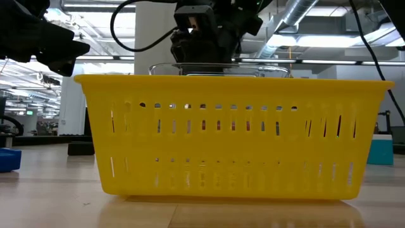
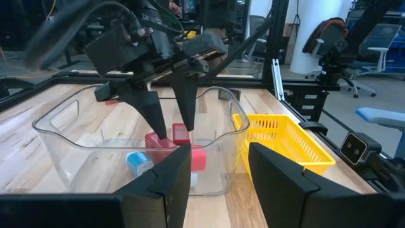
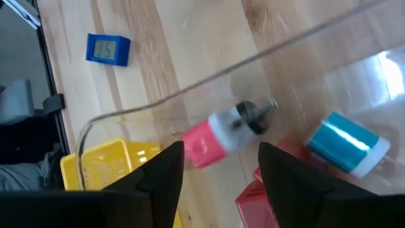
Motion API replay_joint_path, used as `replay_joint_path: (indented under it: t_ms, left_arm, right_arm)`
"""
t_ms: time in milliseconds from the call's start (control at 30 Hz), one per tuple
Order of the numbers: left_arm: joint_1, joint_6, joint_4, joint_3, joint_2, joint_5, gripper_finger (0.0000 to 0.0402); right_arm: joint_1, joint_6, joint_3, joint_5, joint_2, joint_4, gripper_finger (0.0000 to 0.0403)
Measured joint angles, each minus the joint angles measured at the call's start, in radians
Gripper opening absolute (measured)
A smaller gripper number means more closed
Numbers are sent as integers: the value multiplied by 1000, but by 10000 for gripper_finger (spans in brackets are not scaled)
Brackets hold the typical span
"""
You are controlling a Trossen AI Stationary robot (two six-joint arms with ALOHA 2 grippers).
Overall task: Pick & Place Office items
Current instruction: Put the blue charger adapter into the transparent bin
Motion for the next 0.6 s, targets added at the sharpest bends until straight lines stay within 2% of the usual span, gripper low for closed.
replay_joint_path:
  t_ms: [233, 333, 467, 600]
  left_arm:
    - [0, 0, -1, 0, 0, 0, 154]
    - [0, -1, -4, 0, 0, 0, 154]
    - [-2, -10, -18, 0, 0, 1, 154]
    - [-2, -24, -28, 0, 7, 0, 154]
  right_arm:
    - [-15, -22, 1, 4, -35, -11, 173]
    - [-8, -24, 0, 37, -80, -80, 163]
    - [40, -12, 0, 186, -155, -225, 152]
    - [132, 71, 0, 311, -224, -336, 145]
